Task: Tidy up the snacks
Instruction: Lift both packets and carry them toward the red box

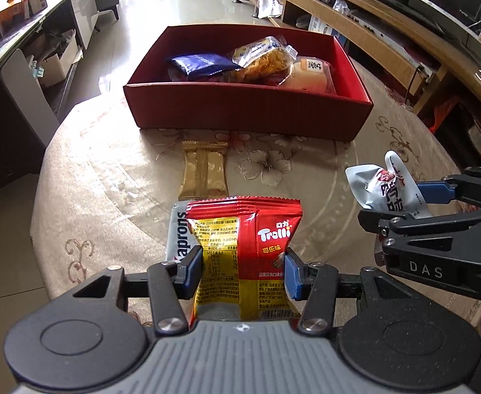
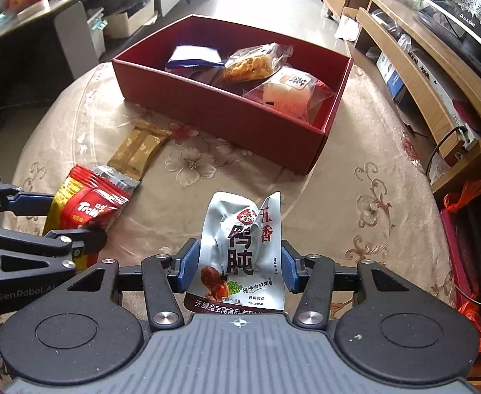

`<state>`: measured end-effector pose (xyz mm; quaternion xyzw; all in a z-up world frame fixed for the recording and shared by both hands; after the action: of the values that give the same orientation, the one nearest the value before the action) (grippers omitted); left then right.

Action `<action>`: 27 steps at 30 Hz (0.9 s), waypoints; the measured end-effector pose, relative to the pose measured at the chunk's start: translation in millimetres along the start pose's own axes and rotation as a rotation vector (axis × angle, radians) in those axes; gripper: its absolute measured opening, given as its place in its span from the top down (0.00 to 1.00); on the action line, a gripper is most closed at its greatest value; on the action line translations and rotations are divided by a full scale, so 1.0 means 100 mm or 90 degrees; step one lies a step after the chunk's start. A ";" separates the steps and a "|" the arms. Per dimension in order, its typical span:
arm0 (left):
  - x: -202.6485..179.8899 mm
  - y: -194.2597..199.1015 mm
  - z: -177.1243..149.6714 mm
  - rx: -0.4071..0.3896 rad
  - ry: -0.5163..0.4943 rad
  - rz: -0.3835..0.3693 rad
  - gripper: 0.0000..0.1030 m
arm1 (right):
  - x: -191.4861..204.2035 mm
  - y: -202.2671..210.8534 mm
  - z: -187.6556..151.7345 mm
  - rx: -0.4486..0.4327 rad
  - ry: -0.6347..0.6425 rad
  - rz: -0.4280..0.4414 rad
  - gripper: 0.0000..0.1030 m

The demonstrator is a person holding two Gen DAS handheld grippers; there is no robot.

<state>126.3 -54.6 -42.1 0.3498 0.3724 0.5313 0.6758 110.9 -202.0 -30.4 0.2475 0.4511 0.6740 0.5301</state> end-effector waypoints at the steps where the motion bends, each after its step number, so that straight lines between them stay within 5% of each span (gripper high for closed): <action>1: -0.01 0.00 0.00 -0.001 0.000 0.000 0.55 | 0.00 0.00 0.01 -0.001 0.001 -0.001 0.43; 27: -0.05 0.10 0.35 -0.049 0.019 -0.001 0.55 | -0.08 0.10 0.22 -0.037 -0.010 -0.005 0.43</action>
<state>151.6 -60.7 -15.9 0.3152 0.3624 0.5498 0.6834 126.2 -202.8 -10.4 0.2354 0.4282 0.6826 0.5434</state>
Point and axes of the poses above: each gripper's, at about its wrist camera, not at the fingertips, and y roughly against the way its jaws point, x to its left, z to its top, the point moved 4 cm from there along -y, roughly the way its jaws point, and after that the axes turned 9 degrees about y, right-handed, at the moved point
